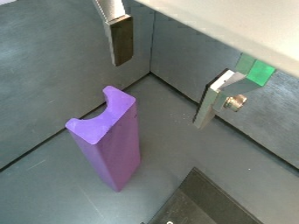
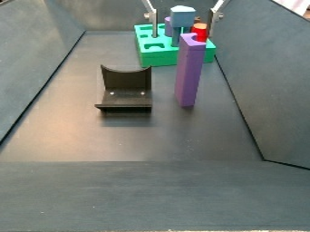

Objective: Pick up the arch object. Move up. Move to above the board. Insert the arch object.
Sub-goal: Pick up the arch object.

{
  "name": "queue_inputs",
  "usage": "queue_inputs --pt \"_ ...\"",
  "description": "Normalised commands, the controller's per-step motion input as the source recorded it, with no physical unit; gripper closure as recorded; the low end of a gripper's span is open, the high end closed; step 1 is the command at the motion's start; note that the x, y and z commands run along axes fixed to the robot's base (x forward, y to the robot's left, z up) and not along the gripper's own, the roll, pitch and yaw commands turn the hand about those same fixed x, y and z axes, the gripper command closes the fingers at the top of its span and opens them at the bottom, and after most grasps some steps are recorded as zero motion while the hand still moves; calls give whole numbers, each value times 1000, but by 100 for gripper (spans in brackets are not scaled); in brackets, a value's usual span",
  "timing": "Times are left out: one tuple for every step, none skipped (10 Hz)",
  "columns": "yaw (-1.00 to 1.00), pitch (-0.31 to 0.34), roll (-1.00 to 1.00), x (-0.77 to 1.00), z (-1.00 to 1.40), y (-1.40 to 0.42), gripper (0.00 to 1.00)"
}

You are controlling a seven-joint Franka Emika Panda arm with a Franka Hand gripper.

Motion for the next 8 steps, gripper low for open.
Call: queue_inputs --pt "-114 -57 0 -306 0 0 0" --pt "603 0 53 -306 -183 -437 0" --pt "803 0 0 -91 -226 -343 0" --pt "697 0 0 -117 -266 -483 0" --pt "603 0 0 -51 -274 -543 0" --pt "191 0 0 140 -657 -294 0" --pt "0 0 69 286 -911 -149 0" --pt "-109 69 119 263 -880 0 0"
